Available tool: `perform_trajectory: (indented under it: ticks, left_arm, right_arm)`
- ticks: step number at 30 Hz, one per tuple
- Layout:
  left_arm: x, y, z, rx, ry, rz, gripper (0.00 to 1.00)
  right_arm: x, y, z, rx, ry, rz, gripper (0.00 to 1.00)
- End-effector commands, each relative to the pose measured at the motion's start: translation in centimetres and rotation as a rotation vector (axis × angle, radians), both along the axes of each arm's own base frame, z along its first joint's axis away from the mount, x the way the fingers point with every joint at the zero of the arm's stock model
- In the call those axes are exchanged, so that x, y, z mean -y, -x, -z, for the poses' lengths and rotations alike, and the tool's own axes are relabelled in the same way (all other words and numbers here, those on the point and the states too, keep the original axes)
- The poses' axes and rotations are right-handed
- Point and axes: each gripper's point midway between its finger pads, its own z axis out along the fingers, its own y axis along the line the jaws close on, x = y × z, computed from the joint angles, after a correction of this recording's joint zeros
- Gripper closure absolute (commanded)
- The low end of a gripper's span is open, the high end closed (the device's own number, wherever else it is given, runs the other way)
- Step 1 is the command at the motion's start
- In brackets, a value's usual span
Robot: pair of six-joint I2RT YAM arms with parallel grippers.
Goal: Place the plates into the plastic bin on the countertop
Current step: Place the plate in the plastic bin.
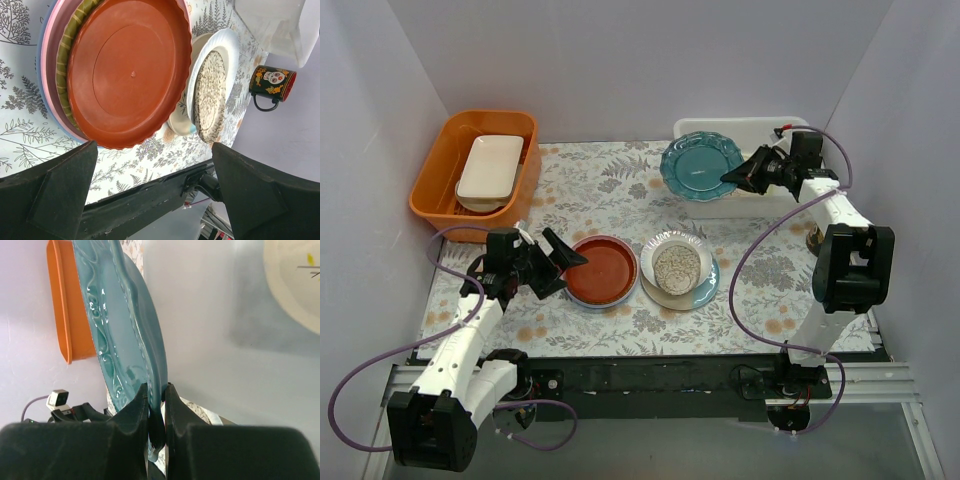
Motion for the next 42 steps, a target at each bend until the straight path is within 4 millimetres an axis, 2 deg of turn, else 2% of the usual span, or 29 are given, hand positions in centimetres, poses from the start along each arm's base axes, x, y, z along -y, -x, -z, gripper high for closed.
perform_trajectory:
  ticks: [1,12,23,29,42]
  left_arm:
    - [0.3,0.0,-0.2,0.018,0.005,0.028,0.02]
    - [0.4,0.2,0.9,-0.008,-0.002,0.040,0.02]
    - [0.5,0.4,1.3,-0.010,0.011,0.038,0.02]
    - [0.5,0.5,1.6,-0.018,0.008,0.042,0.02]
    - [0.6,0.6,1.9,-0.023,0.011,0.050,0.02]
  right_arm:
    - [0.7,-1.4,-4.6,0.169,-0.065,0.013,0.99]
    - [3.5,-3.4,-4.0,0.163,-0.081,0.130,0.99]
    - [7.0,-4.1,-3.8,0.182,-0.088,0.275,0.99]
    - [8.0,-4.6,-3.9,0.185,-0.094,0.298,0.99]
    - [8.7,-5.9,-2.6,0.173,-0.070,0.332,0.99]
